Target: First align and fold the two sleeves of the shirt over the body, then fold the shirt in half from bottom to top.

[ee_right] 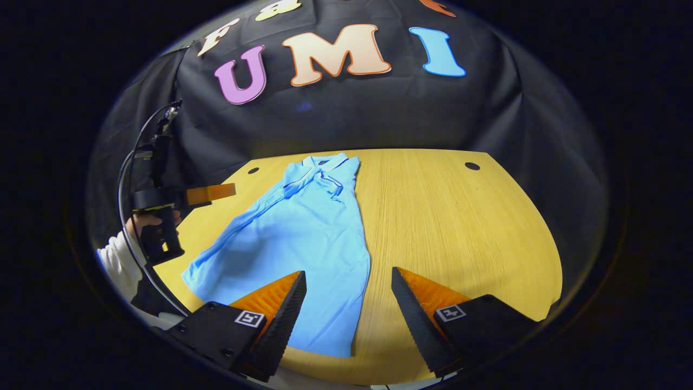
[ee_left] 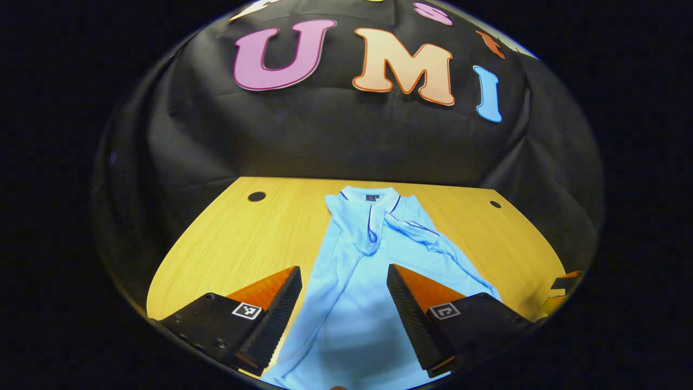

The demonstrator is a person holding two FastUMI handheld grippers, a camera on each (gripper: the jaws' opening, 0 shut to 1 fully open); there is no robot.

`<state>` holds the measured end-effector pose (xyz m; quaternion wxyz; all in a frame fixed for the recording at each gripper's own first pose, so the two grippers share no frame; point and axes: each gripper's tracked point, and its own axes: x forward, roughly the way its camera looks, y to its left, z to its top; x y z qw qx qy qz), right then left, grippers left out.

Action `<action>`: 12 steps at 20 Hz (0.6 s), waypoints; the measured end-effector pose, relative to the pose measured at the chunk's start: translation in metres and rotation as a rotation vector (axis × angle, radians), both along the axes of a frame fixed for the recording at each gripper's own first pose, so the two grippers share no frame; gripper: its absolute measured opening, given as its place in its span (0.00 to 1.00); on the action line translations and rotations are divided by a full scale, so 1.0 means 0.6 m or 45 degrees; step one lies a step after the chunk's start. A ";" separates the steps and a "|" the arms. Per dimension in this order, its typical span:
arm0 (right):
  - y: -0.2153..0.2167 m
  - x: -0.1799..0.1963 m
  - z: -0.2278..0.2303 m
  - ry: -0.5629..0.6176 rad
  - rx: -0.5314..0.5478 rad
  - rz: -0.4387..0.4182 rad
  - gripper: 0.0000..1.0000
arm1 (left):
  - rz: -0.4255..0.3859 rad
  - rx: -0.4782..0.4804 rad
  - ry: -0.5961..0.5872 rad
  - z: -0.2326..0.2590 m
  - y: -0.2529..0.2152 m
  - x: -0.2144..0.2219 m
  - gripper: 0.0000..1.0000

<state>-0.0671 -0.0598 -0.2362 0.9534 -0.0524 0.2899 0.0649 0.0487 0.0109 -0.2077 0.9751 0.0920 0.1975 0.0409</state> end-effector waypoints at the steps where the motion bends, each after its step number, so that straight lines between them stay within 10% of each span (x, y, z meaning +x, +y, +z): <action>1: 0.005 -0.011 -0.012 0.007 -0.004 0.009 0.98 | 0.008 -0.005 0.010 -0.009 0.006 -0.036 0.96; 12: 0.025 -0.111 -0.159 0.048 -0.090 -0.097 0.94 | 0.046 0.032 0.187 -0.132 0.112 -0.276 0.96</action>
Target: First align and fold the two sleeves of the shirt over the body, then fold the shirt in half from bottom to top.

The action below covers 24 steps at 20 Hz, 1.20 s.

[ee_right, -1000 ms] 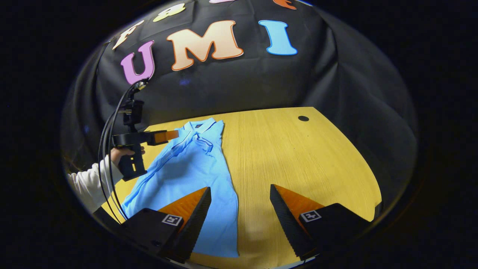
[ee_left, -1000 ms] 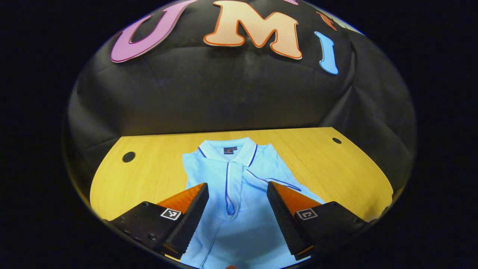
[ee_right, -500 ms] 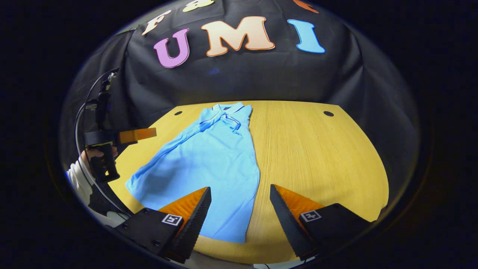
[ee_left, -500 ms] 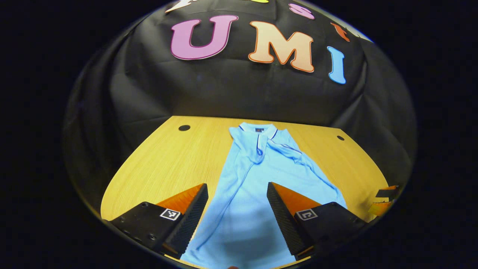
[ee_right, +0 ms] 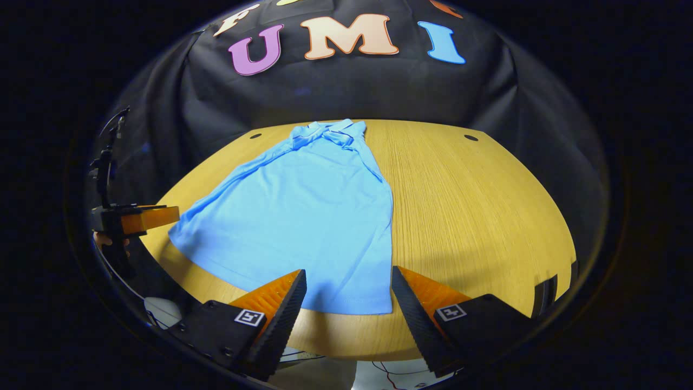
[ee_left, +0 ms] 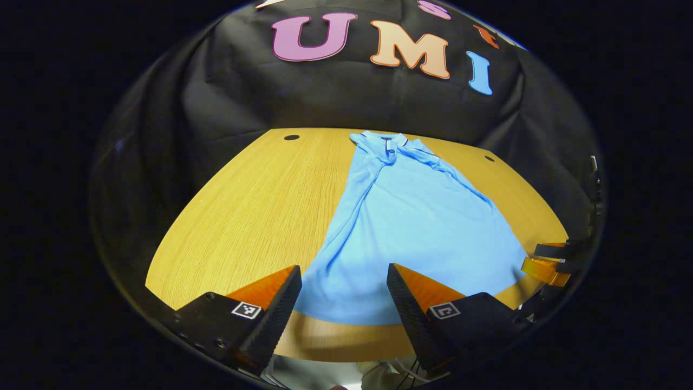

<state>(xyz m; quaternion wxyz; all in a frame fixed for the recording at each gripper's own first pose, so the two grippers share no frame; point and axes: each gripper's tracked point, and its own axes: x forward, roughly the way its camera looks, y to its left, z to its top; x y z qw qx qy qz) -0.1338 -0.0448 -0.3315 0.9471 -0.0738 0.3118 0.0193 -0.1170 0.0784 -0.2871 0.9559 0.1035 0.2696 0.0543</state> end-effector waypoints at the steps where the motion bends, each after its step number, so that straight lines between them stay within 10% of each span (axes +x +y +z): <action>1: 0.004 -0.002 -0.009 0.001 -0.006 -0.005 0.99 | 0.001 0.005 0.007 -0.011 0.008 -0.001 0.96; 10: 0.018 -0.008 -0.032 -0.096 -0.013 -0.052 0.96 | -0.044 0.057 0.011 -0.072 0.008 0.000 0.96; 12: 0.033 -0.015 -0.036 -0.122 -0.009 -0.036 0.78 | -0.068 0.034 -0.019 -0.071 -0.004 -0.001 0.90; 15: 0.057 -0.017 -0.042 -0.117 0.033 -0.024 0.48 | -0.080 0.017 -0.040 -0.074 -0.021 0.008 0.70; 18: 0.064 -0.017 -0.043 -0.117 0.044 -0.025 0.11 | -0.085 -0.036 -0.056 -0.074 -0.037 0.009 0.23; 20: 0.066 -0.013 -0.043 -0.111 0.045 -0.036 0.04 | -0.061 -0.030 -0.068 -0.073 -0.039 0.010 0.01; 24: 0.072 -0.010 -0.029 -0.116 0.052 -0.045 0.03 | -0.031 -0.067 -0.060 -0.066 -0.042 0.014 0.00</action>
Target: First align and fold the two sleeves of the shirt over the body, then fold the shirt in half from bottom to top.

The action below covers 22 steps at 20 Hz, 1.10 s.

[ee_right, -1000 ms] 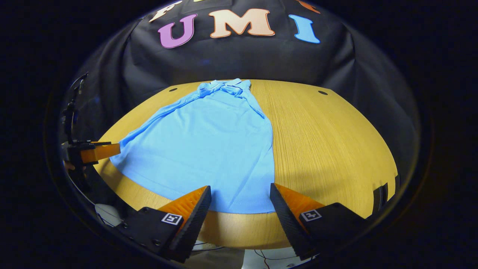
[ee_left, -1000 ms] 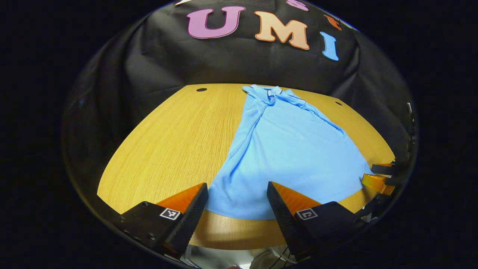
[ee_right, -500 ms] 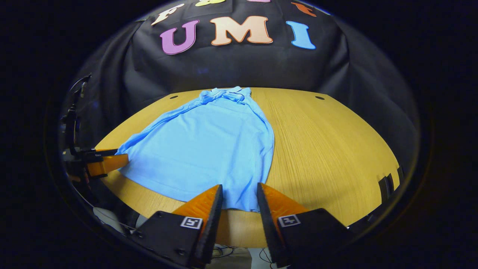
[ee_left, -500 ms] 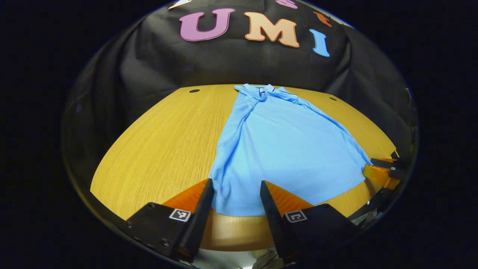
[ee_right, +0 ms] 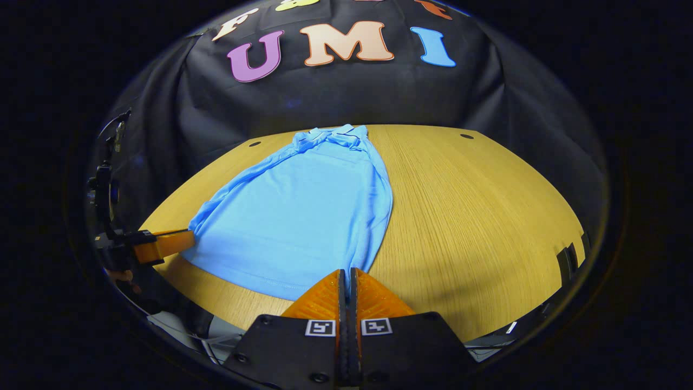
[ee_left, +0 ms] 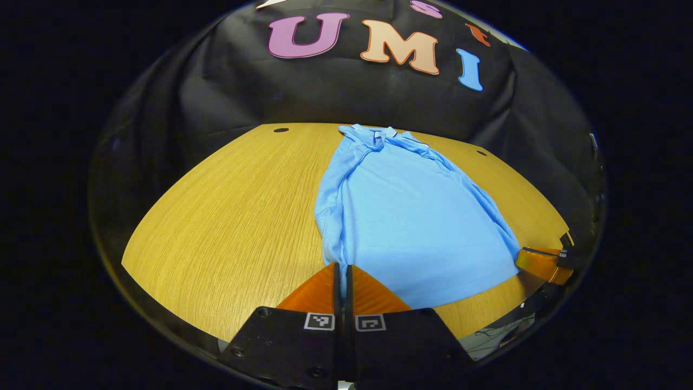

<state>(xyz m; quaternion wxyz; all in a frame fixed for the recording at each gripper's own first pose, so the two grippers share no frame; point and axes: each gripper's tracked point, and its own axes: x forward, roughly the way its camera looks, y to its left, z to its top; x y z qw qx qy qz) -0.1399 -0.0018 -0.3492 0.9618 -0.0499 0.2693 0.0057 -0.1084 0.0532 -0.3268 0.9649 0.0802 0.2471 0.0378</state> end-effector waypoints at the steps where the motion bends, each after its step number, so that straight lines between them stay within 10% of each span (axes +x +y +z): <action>1: 0.001 0.004 0.008 -0.009 -0.009 0.007 0.03 | 0.000 -0.010 -0.019 0.010 -0.004 0.003 0.00; 10: 0.010 0.109 0.096 -0.136 -0.002 0.049 0.03 | -0.003 -0.044 -0.181 0.126 -0.006 0.094 0.00; 22: -0.006 0.402 0.192 -0.225 0.054 0.092 0.03 | 0.015 -0.023 -0.348 0.250 -0.030 0.354 0.00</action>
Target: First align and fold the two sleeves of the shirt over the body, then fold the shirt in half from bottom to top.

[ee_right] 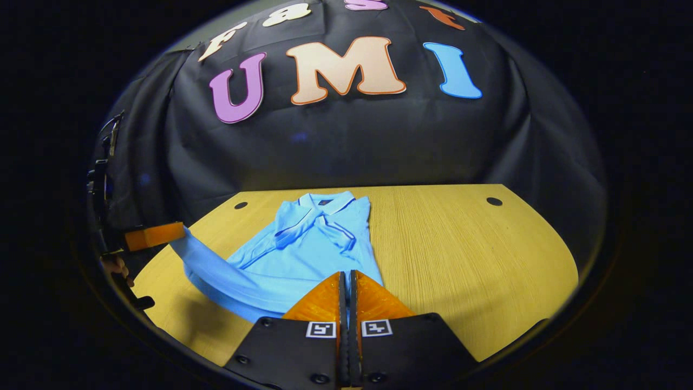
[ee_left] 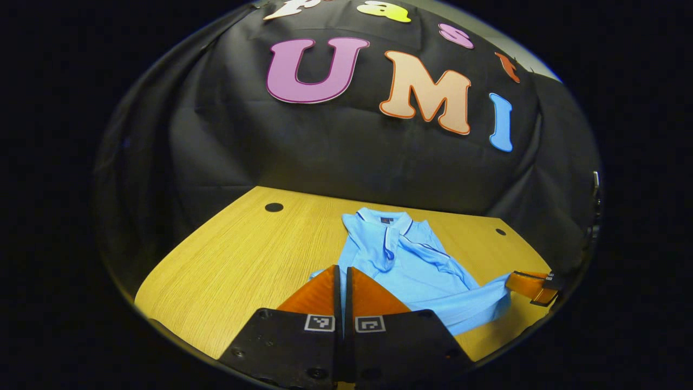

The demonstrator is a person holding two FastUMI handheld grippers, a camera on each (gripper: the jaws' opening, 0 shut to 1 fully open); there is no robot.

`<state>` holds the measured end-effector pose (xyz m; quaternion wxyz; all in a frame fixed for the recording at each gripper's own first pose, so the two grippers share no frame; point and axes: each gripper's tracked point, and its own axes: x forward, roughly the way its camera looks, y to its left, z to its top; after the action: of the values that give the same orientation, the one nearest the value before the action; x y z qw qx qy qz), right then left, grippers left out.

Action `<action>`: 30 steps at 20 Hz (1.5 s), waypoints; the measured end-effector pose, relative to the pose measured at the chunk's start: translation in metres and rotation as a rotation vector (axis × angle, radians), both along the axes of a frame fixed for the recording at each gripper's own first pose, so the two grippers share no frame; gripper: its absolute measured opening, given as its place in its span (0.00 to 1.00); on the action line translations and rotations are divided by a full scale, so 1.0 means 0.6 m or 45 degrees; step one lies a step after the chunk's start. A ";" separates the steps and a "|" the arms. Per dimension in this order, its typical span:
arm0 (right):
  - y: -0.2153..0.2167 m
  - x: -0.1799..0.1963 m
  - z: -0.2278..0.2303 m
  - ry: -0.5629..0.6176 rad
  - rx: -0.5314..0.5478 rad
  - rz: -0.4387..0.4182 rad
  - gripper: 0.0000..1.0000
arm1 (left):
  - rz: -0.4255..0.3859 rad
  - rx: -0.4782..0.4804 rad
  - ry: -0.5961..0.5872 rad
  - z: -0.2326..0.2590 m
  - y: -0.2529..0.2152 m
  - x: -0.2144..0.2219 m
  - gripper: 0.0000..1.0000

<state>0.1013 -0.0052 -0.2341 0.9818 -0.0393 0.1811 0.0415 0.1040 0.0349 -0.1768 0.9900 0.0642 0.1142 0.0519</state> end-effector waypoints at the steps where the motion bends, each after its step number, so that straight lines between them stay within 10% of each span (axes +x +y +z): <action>1: -0.002 0.028 0.002 -0.001 0.004 0.001 0.03 | -0.001 0.000 -0.006 0.006 0.001 0.027 0.00; 13: 0.014 0.380 0.022 -0.065 -0.070 0.085 0.03 | 0.030 -0.047 0.010 0.011 0.046 0.335 0.00; 21: -0.017 0.426 -0.029 0.060 0.018 0.069 0.12 | 0.151 0.015 0.104 -0.036 0.102 0.400 0.00; 22: -0.022 0.416 -0.024 0.067 0.017 0.075 0.35 | 0.148 -0.014 0.127 -0.039 0.095 0.391 0.14; 25: -0.035 0.378 0.012 0.038 0.019 0.071 0.89 | 0.226 0.002 0.080 -0.009 0.107 0.343 1.00; 30: -0.037 0.272 0.071 -0.010 0.044 0.062 0.94 | 0.240 0.074 0.030 0.058 0.082 0.212 0.96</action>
<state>0.2646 -0.0272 -0.1917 0.9818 -0.0269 0.1753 0.0682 0.2312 0.0843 -0.1421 0.9770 0.0826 0.1297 0.1475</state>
